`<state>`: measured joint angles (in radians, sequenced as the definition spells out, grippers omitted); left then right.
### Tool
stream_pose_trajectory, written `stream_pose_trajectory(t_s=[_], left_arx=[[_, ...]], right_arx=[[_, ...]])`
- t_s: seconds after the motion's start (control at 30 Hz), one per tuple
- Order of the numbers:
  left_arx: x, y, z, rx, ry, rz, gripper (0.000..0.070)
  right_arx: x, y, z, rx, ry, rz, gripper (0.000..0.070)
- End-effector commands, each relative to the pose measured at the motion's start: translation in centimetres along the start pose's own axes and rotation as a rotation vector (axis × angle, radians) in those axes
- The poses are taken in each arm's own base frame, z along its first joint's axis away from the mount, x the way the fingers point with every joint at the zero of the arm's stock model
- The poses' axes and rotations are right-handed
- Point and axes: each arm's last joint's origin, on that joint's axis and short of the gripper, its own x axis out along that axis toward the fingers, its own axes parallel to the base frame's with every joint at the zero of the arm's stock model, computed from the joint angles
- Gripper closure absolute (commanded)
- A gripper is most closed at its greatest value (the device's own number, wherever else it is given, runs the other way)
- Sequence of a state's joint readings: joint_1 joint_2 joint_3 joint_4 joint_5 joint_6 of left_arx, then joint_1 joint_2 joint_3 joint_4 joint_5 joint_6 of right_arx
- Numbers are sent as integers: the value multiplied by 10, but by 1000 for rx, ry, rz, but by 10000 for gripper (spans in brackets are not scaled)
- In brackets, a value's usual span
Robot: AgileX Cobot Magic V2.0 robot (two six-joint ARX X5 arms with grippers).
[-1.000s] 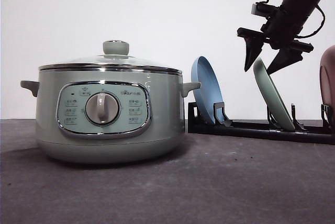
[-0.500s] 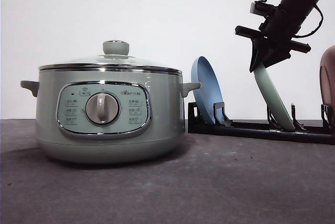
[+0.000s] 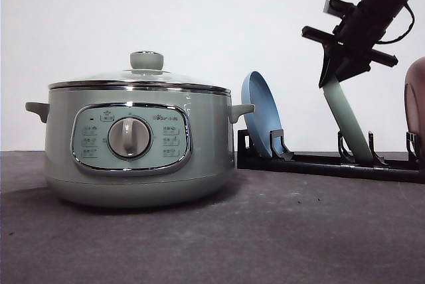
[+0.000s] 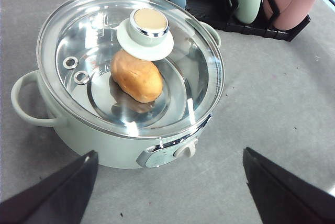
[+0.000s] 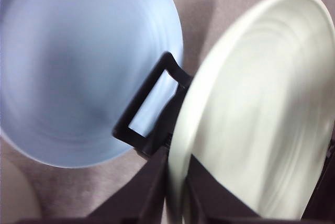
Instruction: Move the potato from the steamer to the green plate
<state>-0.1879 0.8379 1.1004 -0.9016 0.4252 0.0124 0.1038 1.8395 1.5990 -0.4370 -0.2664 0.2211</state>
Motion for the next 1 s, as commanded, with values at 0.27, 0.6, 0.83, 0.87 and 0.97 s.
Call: stream_pose_trajectory(t_s=[0.27,0.6,0.83,0.87,0.97], left_arx=[[-3,-2,6,12,-20,-7,140],[-3,-2,6,13,-21,-7,140],[-3,-2,6,13,-21,-7,140],[-3,-2,6,13,-21,-7,140],[-3,-2,6,13,-21,-7,140]], right_arx=[[-56,31,37,-61,-179,104,691],[-116,65,34,-203,-212,139,692],[-161,94,12,-376,-139,120,693],[-166,97,7,-398,-121,112,693],[-180,109,-10,-480,-33,75,693]])
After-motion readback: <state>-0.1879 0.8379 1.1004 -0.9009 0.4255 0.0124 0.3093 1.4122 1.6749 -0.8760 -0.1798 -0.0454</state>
